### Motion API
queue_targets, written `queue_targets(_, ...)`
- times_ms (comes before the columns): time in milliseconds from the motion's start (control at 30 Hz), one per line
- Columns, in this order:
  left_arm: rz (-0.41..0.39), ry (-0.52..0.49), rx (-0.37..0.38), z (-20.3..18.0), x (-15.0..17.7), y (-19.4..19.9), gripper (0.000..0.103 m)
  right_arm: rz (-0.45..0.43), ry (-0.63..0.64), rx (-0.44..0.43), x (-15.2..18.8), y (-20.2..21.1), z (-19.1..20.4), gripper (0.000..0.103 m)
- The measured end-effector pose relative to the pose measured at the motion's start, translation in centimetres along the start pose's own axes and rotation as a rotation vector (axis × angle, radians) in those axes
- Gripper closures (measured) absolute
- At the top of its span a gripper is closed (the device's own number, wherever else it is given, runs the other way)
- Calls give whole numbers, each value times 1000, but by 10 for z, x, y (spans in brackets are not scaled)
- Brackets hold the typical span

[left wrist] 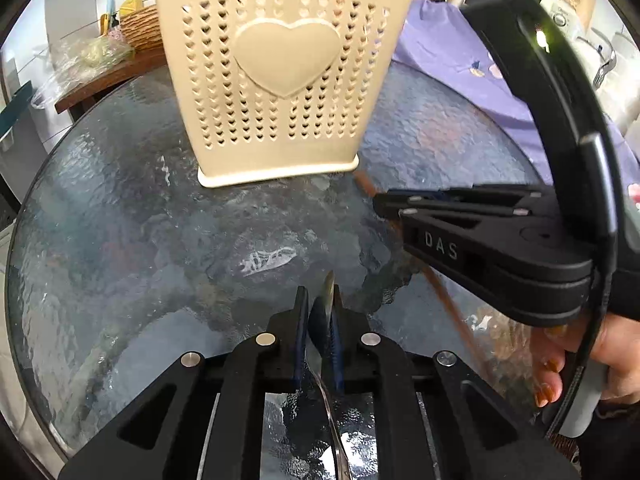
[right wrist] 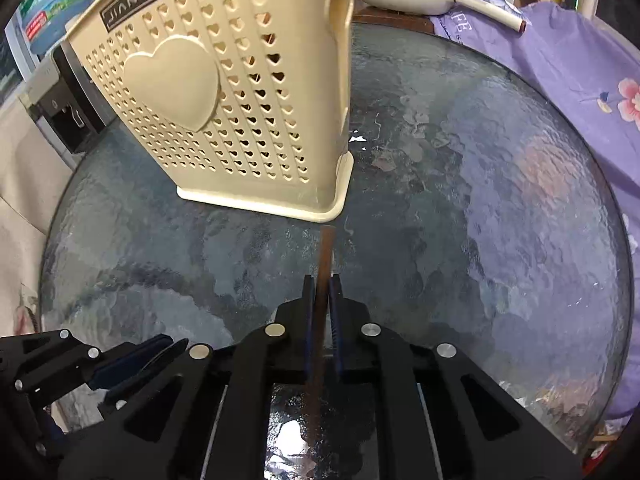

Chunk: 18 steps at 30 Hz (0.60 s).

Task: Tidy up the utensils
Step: 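Grasp the metal spoon with the left tool while the right tool grasps the brown chopstick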

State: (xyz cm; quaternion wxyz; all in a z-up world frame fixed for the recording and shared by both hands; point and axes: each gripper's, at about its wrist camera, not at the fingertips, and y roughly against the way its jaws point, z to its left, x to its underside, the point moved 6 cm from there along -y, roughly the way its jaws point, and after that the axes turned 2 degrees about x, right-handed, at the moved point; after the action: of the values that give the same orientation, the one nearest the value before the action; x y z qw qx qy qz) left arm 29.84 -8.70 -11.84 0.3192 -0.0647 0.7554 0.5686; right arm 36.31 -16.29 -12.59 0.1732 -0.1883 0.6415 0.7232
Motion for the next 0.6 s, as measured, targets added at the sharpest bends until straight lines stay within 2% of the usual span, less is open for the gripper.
queue_targets(200,-48,-21,-17,-2,-3,19,95,-53,-28,-70,-2,18,-10,96)
queue_targets(600,2,-79,-77,-9,1,2,95,-61,-35,-90,2,26,-16,95)
